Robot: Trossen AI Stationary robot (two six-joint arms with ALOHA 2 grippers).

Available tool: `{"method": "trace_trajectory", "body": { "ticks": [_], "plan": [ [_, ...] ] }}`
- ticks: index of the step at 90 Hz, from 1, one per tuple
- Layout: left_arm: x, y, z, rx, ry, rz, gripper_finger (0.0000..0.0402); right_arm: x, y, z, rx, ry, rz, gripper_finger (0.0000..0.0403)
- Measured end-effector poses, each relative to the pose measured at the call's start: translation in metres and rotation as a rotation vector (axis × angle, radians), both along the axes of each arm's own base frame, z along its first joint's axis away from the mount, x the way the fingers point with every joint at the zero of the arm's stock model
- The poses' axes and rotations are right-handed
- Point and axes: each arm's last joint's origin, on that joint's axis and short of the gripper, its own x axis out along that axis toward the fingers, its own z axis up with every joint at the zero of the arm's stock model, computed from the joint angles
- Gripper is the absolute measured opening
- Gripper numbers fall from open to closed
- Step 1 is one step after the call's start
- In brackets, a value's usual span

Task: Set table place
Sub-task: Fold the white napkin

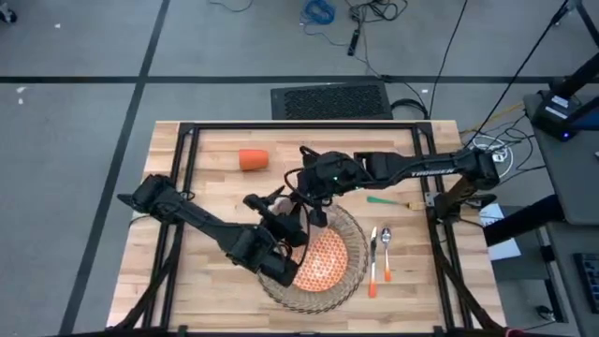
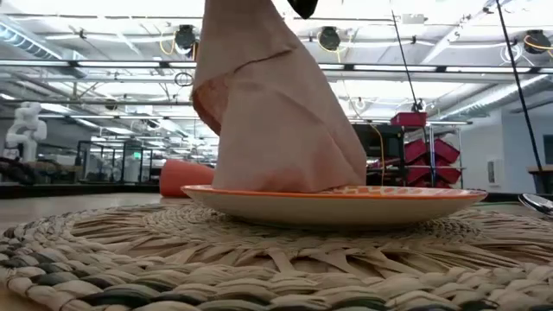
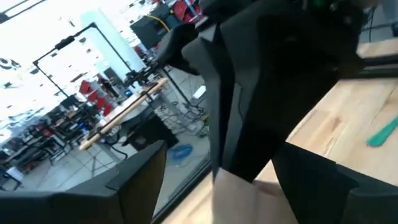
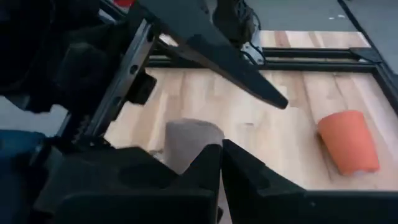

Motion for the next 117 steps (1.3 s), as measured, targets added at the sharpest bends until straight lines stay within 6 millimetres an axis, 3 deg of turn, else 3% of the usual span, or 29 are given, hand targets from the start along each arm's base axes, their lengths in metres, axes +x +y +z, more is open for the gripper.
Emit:
{"method": "trace_trajectory", "body": {
  "ticks": [42, 87, 117],
  "plan": [
    [-0.021, 0.011, -0.005, -0.077, 0.027, 0.052, 0.0274, -0.006, 0.002, -0.003, -0.048, 0.054, -0.071, 0.0],
    [-0.016, 0.015, -0.008, -0.132, 0.014, 0.073, 0.0273, -0.002, 0.007, 0.003, -0.052, -0.012, -0.052, 0.0],
    [-0.015, 0.027, -0.016, -0.119, 0.061, 0.117, 0.0273, -0.004, 0.023, 0.003, -0.079, -0.014, 0.006, 0.0]
  ]
}}
